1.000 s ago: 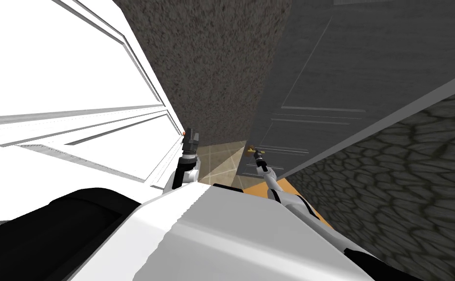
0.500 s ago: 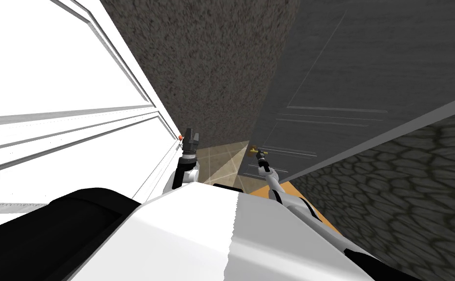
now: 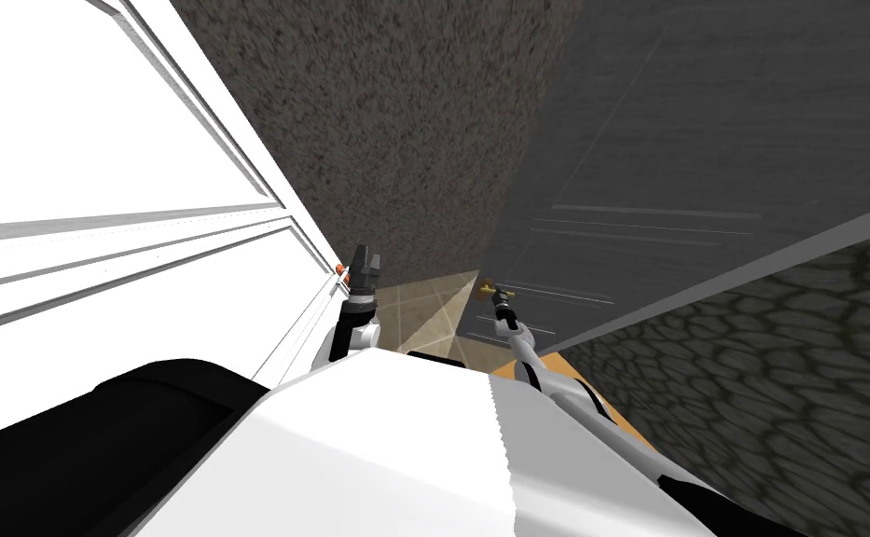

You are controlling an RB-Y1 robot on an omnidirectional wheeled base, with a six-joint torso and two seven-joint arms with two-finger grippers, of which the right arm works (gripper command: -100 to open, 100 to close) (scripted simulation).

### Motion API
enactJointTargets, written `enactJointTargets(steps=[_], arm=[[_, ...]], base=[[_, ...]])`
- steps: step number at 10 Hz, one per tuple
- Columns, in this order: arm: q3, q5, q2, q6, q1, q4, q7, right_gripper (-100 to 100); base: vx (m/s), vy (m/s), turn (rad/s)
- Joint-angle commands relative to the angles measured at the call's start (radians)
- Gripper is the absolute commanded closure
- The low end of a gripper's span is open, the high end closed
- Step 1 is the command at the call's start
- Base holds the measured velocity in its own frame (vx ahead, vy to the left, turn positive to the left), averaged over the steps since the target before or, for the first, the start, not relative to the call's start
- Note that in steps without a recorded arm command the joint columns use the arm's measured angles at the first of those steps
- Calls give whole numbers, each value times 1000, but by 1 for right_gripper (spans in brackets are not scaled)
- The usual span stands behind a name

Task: Push the door open

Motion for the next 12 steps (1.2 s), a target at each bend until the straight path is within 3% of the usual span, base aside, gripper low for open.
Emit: enactJointTargets(steps=[1, 12], arm=[[-13, -5, -8, 8, 5, -20, 4, 100], [-104, -40, -37, 10, 26, -11, 44, 100]], base=[[181, 61, -52], [177, 68, -52]])
